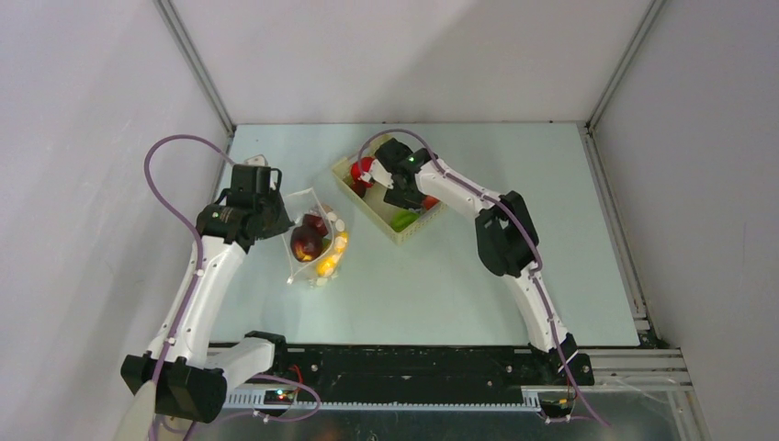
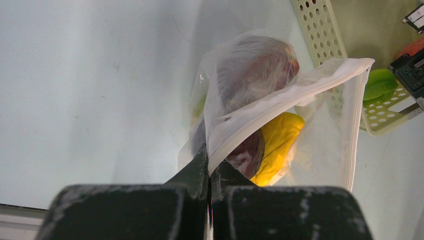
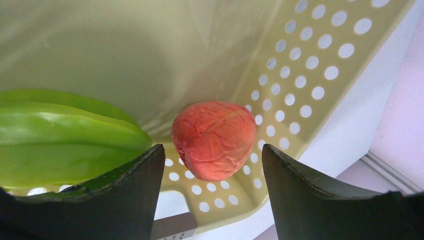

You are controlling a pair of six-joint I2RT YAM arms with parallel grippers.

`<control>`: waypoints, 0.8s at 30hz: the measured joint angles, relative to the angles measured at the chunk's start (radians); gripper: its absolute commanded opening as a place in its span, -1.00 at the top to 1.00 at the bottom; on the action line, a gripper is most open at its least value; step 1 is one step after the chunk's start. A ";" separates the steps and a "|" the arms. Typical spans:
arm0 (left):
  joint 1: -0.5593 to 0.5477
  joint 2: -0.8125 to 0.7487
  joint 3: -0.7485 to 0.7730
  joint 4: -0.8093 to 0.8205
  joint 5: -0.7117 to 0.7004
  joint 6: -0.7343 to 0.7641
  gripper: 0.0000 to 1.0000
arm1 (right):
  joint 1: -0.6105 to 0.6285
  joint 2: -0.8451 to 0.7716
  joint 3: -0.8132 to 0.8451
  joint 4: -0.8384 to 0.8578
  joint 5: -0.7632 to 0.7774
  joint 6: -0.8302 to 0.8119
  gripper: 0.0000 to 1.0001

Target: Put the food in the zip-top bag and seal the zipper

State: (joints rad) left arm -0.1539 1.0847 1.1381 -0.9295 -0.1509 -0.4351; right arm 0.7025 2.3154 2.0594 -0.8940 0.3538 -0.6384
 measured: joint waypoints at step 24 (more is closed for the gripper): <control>0.000 -0.008 0.000 0.000 0.005 0.000 1.00 | -0.024 0.135 0.116 -0.104 -0.004 0.017 -0.34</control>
State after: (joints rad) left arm -0.1539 1.0763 1.1381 -0.9298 -0.1459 -0.4351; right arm 0.6785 2.4508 2.1757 -0.9977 0.3496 -0.6212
